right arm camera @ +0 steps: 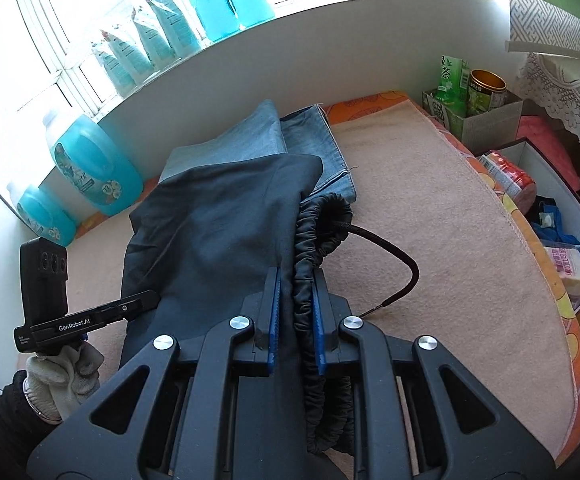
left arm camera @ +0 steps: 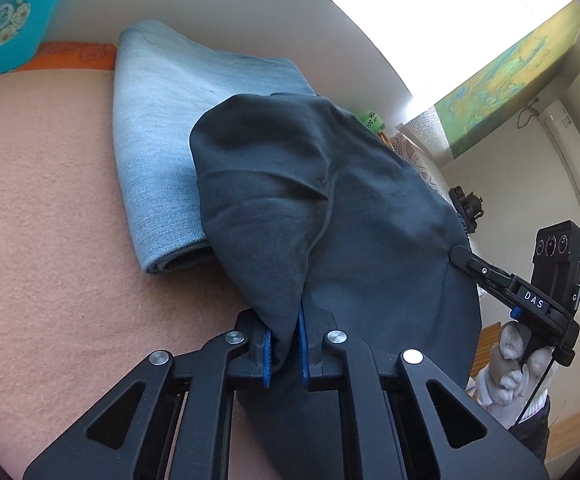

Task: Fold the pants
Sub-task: 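Lift the pants with both grippers and carry them onto the folded jeans, then lower the pants onto the jeans stack and open both grippers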

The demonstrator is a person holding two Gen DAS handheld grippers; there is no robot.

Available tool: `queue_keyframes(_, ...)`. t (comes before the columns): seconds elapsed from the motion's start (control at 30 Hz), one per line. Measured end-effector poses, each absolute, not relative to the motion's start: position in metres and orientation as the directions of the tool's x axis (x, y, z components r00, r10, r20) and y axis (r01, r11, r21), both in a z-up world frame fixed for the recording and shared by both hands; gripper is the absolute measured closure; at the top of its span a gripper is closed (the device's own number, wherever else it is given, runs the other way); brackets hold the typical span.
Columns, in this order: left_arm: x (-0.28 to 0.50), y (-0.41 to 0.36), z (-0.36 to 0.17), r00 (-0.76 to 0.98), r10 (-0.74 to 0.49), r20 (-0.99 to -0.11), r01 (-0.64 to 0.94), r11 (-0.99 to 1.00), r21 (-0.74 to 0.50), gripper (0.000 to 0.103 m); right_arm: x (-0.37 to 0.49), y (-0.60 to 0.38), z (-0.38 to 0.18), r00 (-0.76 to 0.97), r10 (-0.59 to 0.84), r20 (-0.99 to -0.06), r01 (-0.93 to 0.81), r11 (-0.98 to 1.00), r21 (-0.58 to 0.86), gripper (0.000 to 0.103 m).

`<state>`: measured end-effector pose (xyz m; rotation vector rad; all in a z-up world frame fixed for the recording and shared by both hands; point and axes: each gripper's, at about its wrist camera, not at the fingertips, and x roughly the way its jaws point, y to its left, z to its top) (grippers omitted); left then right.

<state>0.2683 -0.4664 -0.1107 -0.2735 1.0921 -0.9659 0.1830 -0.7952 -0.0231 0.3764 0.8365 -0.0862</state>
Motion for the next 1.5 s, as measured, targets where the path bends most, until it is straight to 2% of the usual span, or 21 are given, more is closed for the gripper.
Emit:
queue_keyframes(0.23,0.256,-0.46,-0.066,0.149,-0.807,-0.571,0.617,0.527,-0.584,0.098,0.177,-0.765,0.018,0.718,0.062,-0.694,0.148,0.96,0.239,0.089)
queue_keyframes(0.5,0.265,-0.444,-0.03,0.202,-0.839,-0.505,0.642,0.503,-0.579,0.098,0.19,-0.741,0.055,0.755,0.057,-0.653,0.094,0.977,0.194,0.089)
queue_keyframes(0.77,0.305,-0.431,0.004,0.271,-0.848,-0.456,0.659,0.509,-0.554,0.098,0.233,-0.735,0.083,0.787,0.039,-0.616,0.067,0.987,0.148,0.089)
queue_keyframes(1.0,0.35,-0.448,0.02,0.333,-0.837,-0.434,0.654,0.537,-0.533,0.098,0.296,-0.744,0.082,0.786,0.024,-0.618,0.062,0.991,0.117,0.089)
queue_keyframes(1.23,0.395,-0.462,-0.011,0.352,-0.801,-0.485,0.624,0.587,-0.516,0.098,0.361,-0.759,0.044,0.738,-0.003,-0.675,0.066,0.995,0.068,0.089)
queue_keyframes(1.4,0.426,-0.47,-0.054,0.366,-0.744,-0.56,0.561,0.656,-0.505,0.098,0.39,-0.785,0.0,0.686,-0.035,-0.726,0.13,0.989,0.075,0.088)
queue_keyframes(1.5,0.438,-0.464,-0.07,0.374,-0.711,-0.596,0.501,0.696,-0.515,0.091,0.394,-0.8,-0.016,0.661,-0.114,-0.741,0.208,0.977,0.035,0.084)
